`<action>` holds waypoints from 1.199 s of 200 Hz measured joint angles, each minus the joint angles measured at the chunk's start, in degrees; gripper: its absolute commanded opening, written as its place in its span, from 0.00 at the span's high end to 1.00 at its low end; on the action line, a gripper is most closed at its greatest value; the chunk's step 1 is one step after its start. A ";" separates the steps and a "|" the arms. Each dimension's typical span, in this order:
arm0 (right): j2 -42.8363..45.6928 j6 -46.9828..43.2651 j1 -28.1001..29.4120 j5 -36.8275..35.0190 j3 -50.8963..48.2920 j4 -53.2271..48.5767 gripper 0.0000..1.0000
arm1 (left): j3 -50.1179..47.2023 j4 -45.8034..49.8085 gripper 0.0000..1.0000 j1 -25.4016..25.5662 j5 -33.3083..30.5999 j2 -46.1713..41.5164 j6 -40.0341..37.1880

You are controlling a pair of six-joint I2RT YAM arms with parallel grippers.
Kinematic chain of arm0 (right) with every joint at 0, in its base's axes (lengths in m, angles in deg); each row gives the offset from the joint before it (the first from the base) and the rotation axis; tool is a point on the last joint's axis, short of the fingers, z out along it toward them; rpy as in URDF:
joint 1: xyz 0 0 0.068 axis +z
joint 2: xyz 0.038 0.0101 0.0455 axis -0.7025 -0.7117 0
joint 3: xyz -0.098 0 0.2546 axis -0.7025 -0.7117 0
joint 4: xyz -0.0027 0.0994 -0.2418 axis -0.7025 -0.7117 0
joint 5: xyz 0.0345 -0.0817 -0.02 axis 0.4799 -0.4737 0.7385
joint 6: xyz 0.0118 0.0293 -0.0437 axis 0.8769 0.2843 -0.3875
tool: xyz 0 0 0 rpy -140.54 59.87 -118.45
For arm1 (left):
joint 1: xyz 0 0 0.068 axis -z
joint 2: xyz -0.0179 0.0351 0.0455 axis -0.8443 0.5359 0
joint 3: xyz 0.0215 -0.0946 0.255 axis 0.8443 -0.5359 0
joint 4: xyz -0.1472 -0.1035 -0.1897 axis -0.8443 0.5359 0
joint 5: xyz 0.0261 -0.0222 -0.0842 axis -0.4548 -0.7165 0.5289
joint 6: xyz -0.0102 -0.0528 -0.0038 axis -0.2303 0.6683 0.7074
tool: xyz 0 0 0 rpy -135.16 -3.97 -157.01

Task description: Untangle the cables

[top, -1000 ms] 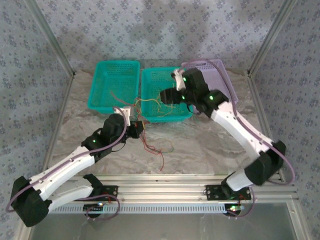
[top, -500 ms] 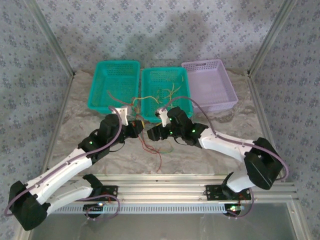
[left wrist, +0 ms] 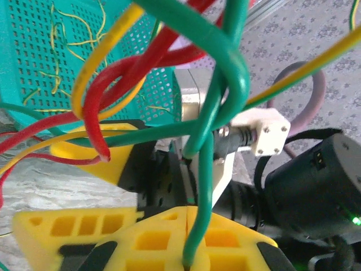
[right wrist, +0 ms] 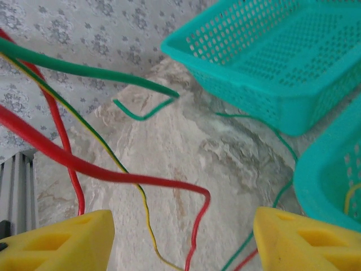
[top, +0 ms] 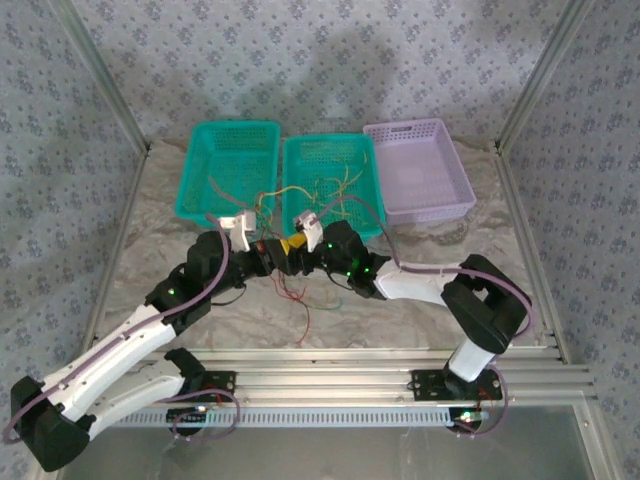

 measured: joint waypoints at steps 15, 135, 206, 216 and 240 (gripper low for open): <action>-1.51 -1.16 0.63 -0.48 0.04 2.91 0.34 | -0.37 -0.74 1.00 -0.02 0.37 -0.17 0.63; 5.22 -9.11 -0.46 -8.63 -3.80 3.54 1.00 | -0.74 3.08 1.00 -1.31 0.98 -4.92 0.09; 25.03 -10.75 -5.55 -13.22 -11.41 -4.35 1.00 | -0.68 10.49 1.00 -3.08 1.20 -6.43 -3.56; 28.50 -10.73 -7.23 -13.64 -11.85 -6.34 1.00 | -0.68 11.30 1.00 -3.32 1.29 -6.36 -4.11; 36.39 -10.69 -11.56 -13.73 -12.17 -10.86 1.00 | -0.55 12.90 1.00 -3.52 1.66 -6.29 -5.73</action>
